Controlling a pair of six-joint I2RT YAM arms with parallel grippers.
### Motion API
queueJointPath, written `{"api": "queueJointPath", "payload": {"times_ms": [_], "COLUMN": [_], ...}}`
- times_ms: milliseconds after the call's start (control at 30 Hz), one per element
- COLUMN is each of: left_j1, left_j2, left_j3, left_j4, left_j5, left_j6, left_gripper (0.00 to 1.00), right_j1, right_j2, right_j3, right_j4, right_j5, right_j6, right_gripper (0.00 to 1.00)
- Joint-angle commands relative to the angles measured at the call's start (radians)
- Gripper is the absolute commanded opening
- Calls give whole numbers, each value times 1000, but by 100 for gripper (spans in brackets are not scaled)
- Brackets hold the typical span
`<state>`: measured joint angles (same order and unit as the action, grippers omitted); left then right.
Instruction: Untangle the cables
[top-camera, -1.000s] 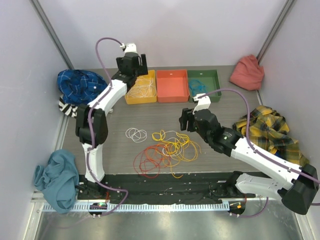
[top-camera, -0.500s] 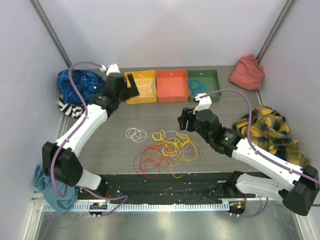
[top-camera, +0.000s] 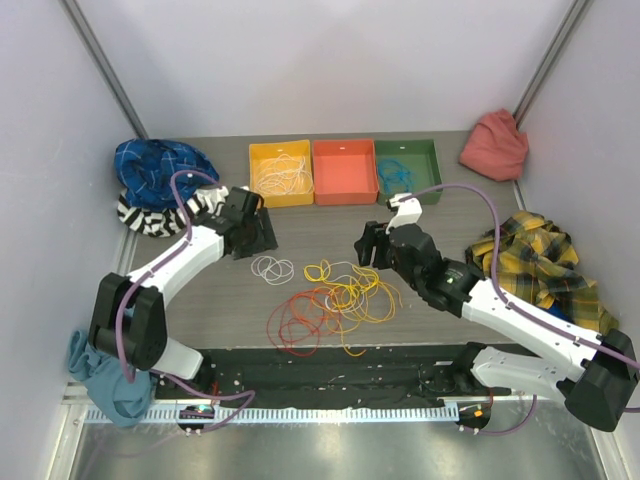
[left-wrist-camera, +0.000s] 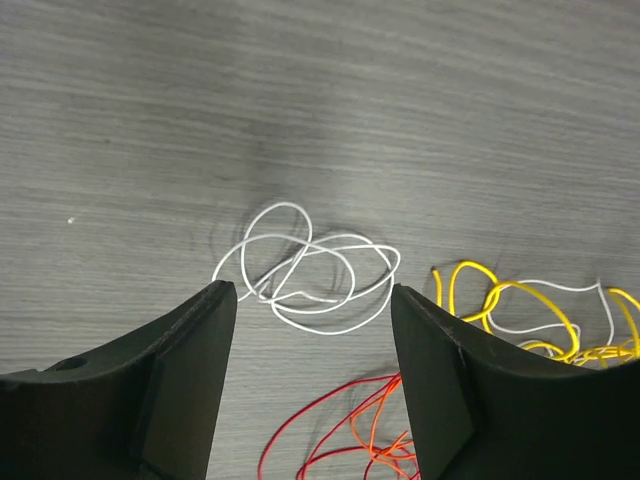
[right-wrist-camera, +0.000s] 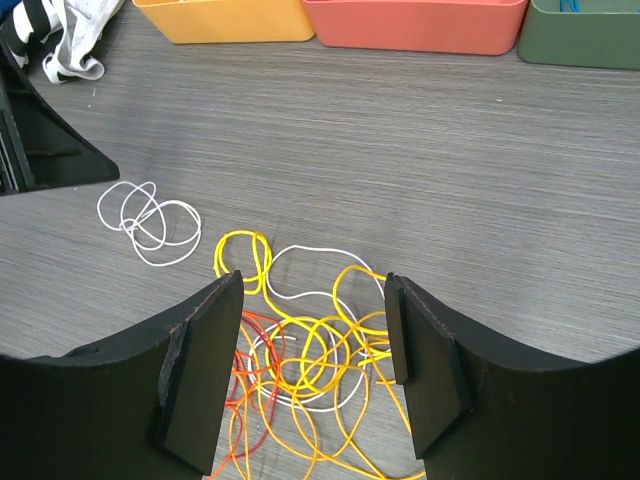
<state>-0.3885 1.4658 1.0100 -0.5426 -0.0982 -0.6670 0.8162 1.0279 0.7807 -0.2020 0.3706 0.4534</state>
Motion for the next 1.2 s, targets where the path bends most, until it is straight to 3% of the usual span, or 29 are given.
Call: {"api": "queueJointPath", "payload": {"times_ms": [0,300,400,467,667,833,900,1000,1167], "left_j1": [-3,0,11,13,13,14,13,11,4], "left_j2": [10,136,174,186,169,128,82,15,-70], "left_j3": [-30,-24,-13,-7,-2,-10,-14,-14,-17], "left_j4": [3,-20,-22,-17,-23,-34,-30,-23,-26], "left_j5": [8,-50,-51,-41,-44,-32,-3,41,81], "left_j6": [-8,-8,-17,-20,-22,-20,-29,-43,-55], "left_gripper": [67,66,62,52,0,0,0,0,0], "right_j1": [-2,-3,-2,-2,-2,-2,-2,-2,0], "right_j2": [0,-20,-22,-22,-31,3,36,174,343], "right_j3": [0,-21,-26,-27,-37,-37,-35,9,63], "right_j4": [47,46,47,47,50,94,154,197,297], "right_j5": [-1,14,14,16,24,-36,-143,-276,-358], "right_j6": [22,19,19,18,11,18,37,76,131], "right_gripper": [66,66,66,66,66,66,71,75,75]}}
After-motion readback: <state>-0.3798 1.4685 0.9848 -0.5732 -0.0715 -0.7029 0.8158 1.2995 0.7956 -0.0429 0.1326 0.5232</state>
